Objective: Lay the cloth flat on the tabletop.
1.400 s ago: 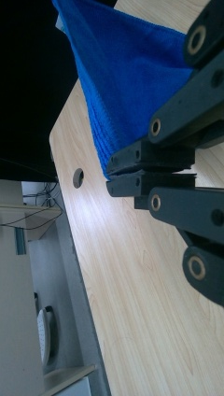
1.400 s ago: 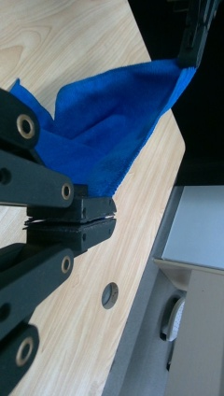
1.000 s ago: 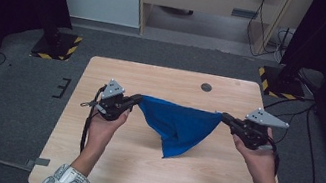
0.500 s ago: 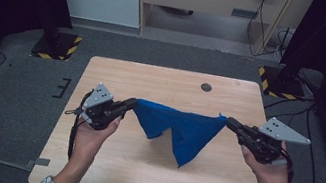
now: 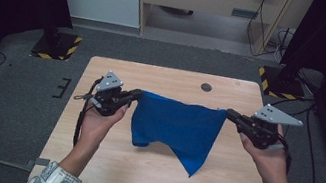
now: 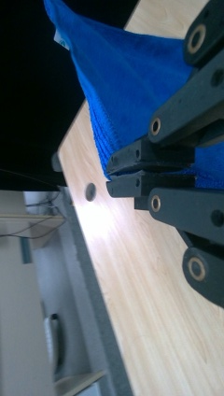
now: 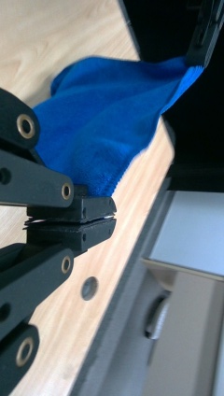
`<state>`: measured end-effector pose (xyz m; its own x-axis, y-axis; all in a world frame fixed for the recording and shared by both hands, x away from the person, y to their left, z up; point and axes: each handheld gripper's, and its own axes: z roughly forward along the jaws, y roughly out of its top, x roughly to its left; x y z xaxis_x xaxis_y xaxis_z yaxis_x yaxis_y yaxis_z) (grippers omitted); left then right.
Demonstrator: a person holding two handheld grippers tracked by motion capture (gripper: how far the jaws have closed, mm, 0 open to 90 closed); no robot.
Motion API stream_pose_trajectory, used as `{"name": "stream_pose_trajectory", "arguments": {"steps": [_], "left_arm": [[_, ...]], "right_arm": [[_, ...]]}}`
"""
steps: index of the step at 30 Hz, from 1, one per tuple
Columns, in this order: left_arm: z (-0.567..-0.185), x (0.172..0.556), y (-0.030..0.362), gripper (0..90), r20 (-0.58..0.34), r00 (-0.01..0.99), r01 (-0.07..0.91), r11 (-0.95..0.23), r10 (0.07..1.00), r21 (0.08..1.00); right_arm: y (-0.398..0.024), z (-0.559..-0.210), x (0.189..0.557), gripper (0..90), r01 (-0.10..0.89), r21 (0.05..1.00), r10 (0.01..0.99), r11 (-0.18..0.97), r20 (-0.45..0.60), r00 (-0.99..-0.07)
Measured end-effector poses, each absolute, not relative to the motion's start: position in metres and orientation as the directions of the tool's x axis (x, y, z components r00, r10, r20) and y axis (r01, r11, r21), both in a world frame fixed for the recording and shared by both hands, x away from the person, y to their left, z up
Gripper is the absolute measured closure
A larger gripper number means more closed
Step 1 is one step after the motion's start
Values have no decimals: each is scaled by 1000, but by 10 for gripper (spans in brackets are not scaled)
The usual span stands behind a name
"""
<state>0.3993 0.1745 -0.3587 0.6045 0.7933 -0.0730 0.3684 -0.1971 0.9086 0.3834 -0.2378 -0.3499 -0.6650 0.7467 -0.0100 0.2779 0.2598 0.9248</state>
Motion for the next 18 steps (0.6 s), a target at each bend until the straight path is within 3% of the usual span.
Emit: {"name": "stream_pose_trajectory", "arguments": {"steps": [9,18], "left_arm": [[-389,437,171,867,-125,570,445,-177,812,878],[-397,447,171,867,-122,560,448,-176,819,876]], "right_arm": [[-227,-392,434,884,374,886,768,275,31,-639],[-226,-406,453,884,408,873,788,268,45,-614]]}}
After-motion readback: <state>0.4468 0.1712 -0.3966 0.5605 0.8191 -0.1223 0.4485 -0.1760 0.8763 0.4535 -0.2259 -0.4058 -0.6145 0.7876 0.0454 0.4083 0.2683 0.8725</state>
